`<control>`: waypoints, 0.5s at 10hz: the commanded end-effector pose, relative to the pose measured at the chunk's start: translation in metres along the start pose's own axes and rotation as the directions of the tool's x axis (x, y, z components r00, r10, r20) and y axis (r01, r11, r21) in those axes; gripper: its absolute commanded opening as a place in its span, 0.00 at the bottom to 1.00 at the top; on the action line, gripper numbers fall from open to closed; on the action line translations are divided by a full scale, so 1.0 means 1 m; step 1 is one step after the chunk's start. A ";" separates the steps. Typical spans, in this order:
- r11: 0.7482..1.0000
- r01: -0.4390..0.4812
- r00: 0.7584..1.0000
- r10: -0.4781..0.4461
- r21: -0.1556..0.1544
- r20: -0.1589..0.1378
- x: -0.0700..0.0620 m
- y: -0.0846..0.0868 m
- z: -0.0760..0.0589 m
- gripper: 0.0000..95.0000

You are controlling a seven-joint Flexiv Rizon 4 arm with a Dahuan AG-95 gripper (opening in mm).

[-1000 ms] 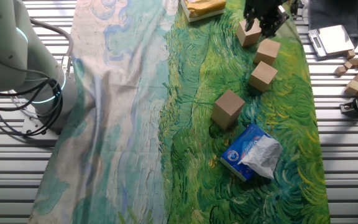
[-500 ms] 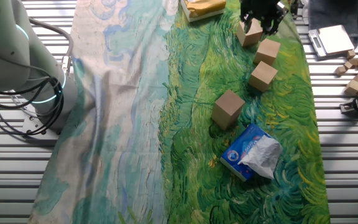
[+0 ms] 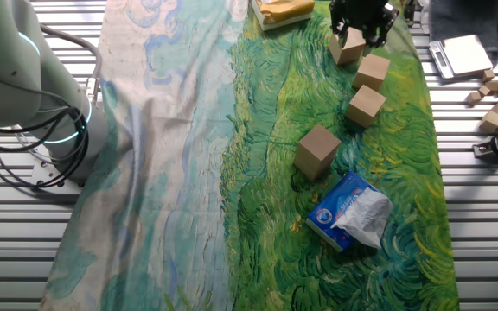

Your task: Stack the blocks in a vertical line of five

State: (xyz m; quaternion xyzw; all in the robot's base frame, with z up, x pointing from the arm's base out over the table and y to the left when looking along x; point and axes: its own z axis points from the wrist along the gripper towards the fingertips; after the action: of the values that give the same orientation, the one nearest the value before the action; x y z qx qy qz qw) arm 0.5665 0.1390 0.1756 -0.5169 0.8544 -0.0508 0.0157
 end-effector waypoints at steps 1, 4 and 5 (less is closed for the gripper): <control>0.999 0.043 0.999 -0.043 0.000 0.002 -0.001 0.000 0.000 0.40; 0.995 0.095 0.995 -0.095 -0.002 0.018 -0.001 0.000 0.000 0.60; 0.992 0.126 0.992 -0.126 0.000 0.018 -0.001 0.000 0.000 0.60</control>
State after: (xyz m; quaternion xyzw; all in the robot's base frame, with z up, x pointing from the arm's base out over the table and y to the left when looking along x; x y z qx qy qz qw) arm 0.5667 0.1398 0.1759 -0.5647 0.8238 -0.0447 0.0193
